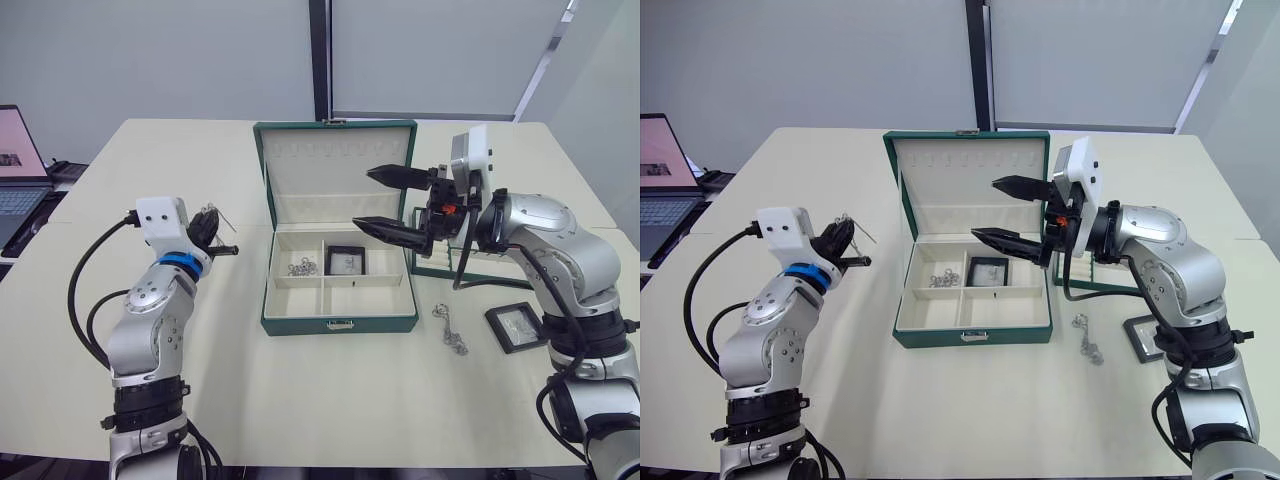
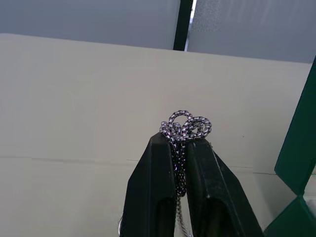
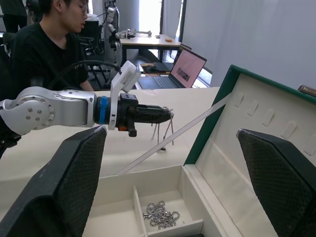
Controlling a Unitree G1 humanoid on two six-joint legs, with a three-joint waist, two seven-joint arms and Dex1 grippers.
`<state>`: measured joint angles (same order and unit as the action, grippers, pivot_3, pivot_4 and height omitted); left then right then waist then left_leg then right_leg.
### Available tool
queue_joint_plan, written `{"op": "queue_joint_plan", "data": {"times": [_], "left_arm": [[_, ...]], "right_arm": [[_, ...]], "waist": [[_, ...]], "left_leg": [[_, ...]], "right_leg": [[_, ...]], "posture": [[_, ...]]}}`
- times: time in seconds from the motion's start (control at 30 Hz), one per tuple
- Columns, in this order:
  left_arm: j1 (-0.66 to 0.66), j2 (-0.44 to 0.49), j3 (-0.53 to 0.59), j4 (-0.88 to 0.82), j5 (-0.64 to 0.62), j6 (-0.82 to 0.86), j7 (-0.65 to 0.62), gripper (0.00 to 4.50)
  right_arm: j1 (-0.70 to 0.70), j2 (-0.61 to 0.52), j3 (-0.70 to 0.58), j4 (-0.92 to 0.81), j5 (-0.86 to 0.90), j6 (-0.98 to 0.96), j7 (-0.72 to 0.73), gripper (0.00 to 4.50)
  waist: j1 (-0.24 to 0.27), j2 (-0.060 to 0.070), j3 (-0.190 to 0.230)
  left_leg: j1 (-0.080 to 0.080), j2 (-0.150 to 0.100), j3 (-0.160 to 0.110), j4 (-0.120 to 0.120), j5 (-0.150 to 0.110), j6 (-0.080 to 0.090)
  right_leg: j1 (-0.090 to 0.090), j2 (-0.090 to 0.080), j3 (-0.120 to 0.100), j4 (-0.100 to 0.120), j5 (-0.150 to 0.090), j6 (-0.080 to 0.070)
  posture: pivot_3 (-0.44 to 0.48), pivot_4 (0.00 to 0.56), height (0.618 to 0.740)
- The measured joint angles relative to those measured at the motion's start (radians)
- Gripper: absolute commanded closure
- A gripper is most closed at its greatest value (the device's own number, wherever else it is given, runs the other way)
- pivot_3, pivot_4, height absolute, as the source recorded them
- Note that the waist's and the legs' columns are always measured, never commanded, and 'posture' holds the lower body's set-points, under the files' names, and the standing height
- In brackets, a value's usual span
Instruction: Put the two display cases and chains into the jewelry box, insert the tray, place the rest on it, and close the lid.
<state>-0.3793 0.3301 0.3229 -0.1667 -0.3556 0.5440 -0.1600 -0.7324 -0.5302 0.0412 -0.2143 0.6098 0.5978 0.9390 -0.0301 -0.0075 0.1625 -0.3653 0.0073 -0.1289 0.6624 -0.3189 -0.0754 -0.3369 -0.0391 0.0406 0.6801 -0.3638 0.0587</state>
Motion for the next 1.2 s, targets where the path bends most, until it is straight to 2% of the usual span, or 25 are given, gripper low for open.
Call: {"op": "queue_joint_plan", "data": {"times": [0.37, 0.5, 0.7, 0.9, 1.03, 1.2], "left_arm": [[-0.099, 0.089, 0.018, -0.038, -0.042, 0.07, -0.015, 4.47], [-0.166, 0.144, 0.042, -0.057, -0.116, 0.103, -0.073, 4.47], [-0.252, 0.314, 0.066, -0.054, -0.268, 0.204, -0.257, 4.47], [-0.33, 0.471, 0.03, 0.031, -0.367, 0.282, -0.506, 4.47], [-0.41, 0.532, -0.048, 0.087, -0.397, 0.306, -0.685, 4.47], [-0.461, 0.554, -0.15, 0.135, -0.407, 0.31, -0.86, 4.47]], "right_arm": [[-0.001, 0.001, -0.001, 0.005, 0.001, -0.009, 0.005, 0.0], [-0.001, 0.0, -0.007, 0.005, 0.003, -0.009, 0.007, 0.0], [-0.005, -0.016, -0.037, 0.005, 0.024, -0.005, 0.019, 0.0], [-0.003, -0.07, -0.081, -0.023, 0.079, 0.028, 0.024, 0.0], [0.028, -0.118, -0.119, -0.077, 0.11, 0.053, 0.024, 0.0], [0.092, -0.151, -0.148, -0.147, 0.13, 0.079, 0.004, 0.0]], "waist": [[-0.001, 0.0, 0.0], [-0.001, 0.0, 0.001], [-0.003, 0.0, 0.001], [-0.005, 0.001, 0.004], [-0.002, 0.001, 0.005], [-0.005, 0.002, 0.006]], "left_leg": [[0.0, 0.0, 0.0, 0.0, 0.0, 0.0], [0.0, 0.0, 0.0, 0.0, 0.0, 0.0], [0.0, 0.0, 0.0, -0.001, 0.0, 0.0], [0.0, 0.0, 0.0, -0.001, 0.0, 0.0], [0.0, 0.0, 0.0, -0.001, 0.0, 0.0], [0.0, 0.0, 0.004, -0.001, 0.0, 0.0]], "right_leg": [[0.0, 0.0, 0.0, 0.0, 0.0, 0.0], [0.0, 0.0, 0.0, 0.0, 0.0, 0.0], [-0.001, 0.0, 0.0, 0.0, 0.0, 0.0], [-0.001, 0.001, 0.0, 0.0, 0.0, 0.0], [0.0, 0.001, -0.001, 0.0, 0.0, 0.0], [-0.001, 0.001, 0.0, 0.0, 0.0, 0.0]], "posture": [[0.0, 0.15, 0.74], [0.0, 0.15, 0.74], [0.0, 0.15, 0.74], [0.0, 0.15, 0.74], [0.0, 0.15, 0.74], [0.0, 0.15, 0.74]]}}
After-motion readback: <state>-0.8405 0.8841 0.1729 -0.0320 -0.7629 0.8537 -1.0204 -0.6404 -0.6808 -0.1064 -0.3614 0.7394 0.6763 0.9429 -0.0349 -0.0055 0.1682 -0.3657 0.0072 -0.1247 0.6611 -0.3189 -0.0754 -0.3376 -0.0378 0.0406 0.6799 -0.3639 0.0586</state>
